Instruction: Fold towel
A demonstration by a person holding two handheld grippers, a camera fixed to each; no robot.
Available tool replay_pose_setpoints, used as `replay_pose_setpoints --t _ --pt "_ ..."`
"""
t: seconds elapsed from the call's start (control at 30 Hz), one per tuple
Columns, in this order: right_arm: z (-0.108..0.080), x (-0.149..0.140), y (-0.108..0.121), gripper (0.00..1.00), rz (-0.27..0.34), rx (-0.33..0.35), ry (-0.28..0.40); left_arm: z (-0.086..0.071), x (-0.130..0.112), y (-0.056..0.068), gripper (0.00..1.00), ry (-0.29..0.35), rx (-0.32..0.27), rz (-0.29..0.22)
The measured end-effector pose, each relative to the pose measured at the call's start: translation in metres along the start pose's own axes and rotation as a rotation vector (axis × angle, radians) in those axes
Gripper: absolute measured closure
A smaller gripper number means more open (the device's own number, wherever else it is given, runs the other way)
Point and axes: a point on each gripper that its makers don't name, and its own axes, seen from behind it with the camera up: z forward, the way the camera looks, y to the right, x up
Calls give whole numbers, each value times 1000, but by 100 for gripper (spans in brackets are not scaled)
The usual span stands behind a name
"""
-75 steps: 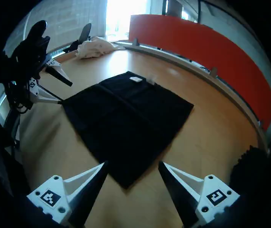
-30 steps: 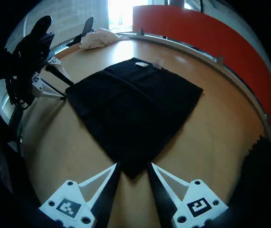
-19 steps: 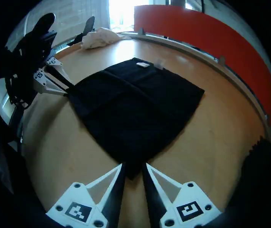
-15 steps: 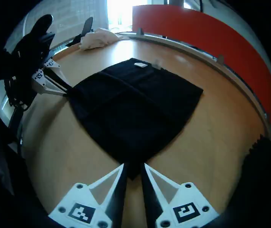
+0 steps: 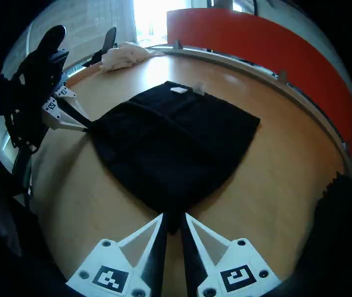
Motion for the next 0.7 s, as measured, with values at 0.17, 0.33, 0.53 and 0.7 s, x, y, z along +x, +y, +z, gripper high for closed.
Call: replay_pose_setpoints --t 0.17,0.33,0.53,0.7 --pt "-11 14 2 82 -1 -14 29 -14 12 -3 86 24 7 -30" --pt "-26 31 4 82 2 -30 68 -29 25 -3 86 44 5 -52" --pt "-47 50 5 82 1 -40 107 -47 42 -5 86 70 12 -67" --pt "-62 63 4 83 -2 -41 128 -60 53 -8 86 84 24 -67"
